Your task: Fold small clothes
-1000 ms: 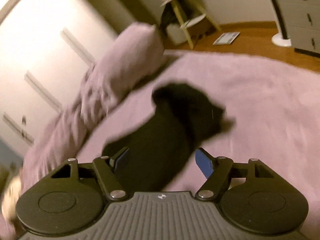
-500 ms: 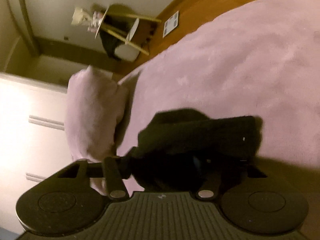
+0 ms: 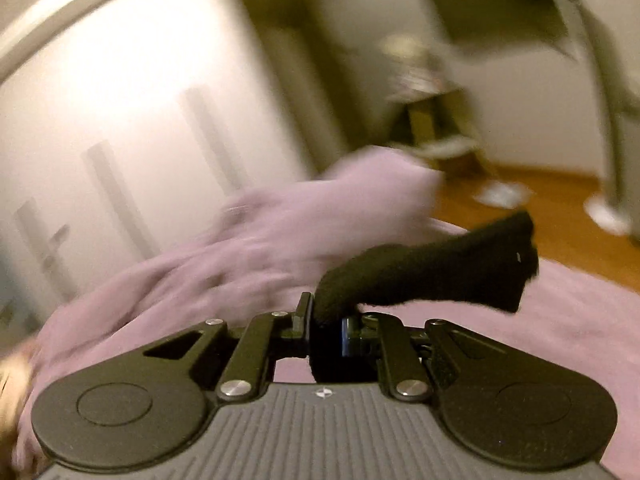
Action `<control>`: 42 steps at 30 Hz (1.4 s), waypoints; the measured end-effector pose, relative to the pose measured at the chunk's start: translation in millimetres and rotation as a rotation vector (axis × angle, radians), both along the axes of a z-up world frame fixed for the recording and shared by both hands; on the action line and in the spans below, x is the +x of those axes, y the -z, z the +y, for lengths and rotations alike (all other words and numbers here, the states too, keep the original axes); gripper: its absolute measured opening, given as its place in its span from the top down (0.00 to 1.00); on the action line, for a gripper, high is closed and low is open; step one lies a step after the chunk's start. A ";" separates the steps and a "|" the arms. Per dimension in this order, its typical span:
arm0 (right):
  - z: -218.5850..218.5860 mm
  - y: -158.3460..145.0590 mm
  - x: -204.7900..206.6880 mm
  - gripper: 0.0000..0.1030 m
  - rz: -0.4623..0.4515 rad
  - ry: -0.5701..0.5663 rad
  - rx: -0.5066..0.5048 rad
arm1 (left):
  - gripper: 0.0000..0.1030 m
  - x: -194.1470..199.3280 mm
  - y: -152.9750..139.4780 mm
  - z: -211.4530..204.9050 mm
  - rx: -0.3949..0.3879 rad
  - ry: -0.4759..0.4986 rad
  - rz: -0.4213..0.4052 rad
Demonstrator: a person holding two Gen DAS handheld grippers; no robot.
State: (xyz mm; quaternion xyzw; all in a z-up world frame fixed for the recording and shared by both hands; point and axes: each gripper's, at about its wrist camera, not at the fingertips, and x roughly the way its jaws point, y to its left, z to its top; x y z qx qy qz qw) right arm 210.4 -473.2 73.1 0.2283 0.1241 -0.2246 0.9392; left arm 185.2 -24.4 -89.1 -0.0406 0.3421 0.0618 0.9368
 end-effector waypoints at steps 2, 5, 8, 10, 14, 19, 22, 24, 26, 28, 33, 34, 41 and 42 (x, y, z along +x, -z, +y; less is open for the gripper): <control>62.8 -13.7 14.8 0.88 -0.010 -0.148 -0.070 | 0.00 -12.6 -10.2 16.0 -0.043 -0.032 0.012; 152.9 -14.6 35.3 0.88 -0.027 -0.319 -0.137 | 0.00 -35.8 -24.5 43.8 -0.061 -0.072 0.011; 237.1 3.0 55.0 0.88 -0.028 -0.436 -0.137 | 0.00 -59.1 -32.6 74.1 -0.067 -0.096 0.011; 287.7 23.7 65.6 0.80 -0.001 -0.498 -0.128 | 0.00 -68.3 -36.2 90.0 -0.063 -0.104 0.019; 355.9 69.3 66.5 0.49 0.163 -0.691 -0.064 | 0.00 -76.3 -38.5 115.5 -0.072 -0.110 0.028; 318.0 90.6 17.9 0.42 0.172 -0.688 0.004 | 0.00 -63.7 -37.3 122.2 -0.128 -0.085 0.026; 250.5 105.5 -2.0 0.42 0.234 -0.515 0.129 | 0.00 -48.8 -36.4 115.3 -0.186 -0.063 0.029; 206.4 123.4 -12.7 0.42 0.281 -0.384 0.232 | 0.00 -35.4 -37.3 104.3 -0.201 -0.029 0.030; 176.9 138.6 -19.9 0.43 0.312 -0.300 0.292 | 0.00 -18.9 -39.8 91.0 -0.215 0.015 0.031; 152.7 148.3 -25.9 0.47 0.313 -0.278 0.363 | 0.00 -1.4 -42.3 77.4 -0.224 0.048 0.020; 124.3 159.1 -27.3 0.47 0.202 -0.240 0.481 | 0.00 54.6 -45.6 29.8 -0.159 0.131 0.014; 117.2 160.2 -26.6 0.47 0.180 -0.221 0.525 | 0.00 63.3 -45.7 18.2 -0.120 0.160 0.005; 91.8 182.2 -19.1 0.79 0.154 -0.176 0.602 | 0.00 129.0 -24.8 -39.3 0.103 0.269 0.048; 92.0 183.1 -20.2 0.81 0.165 -0.182 0.580 | 0.04 134.5 -24.3 -38.8 0.083 0.253 0.049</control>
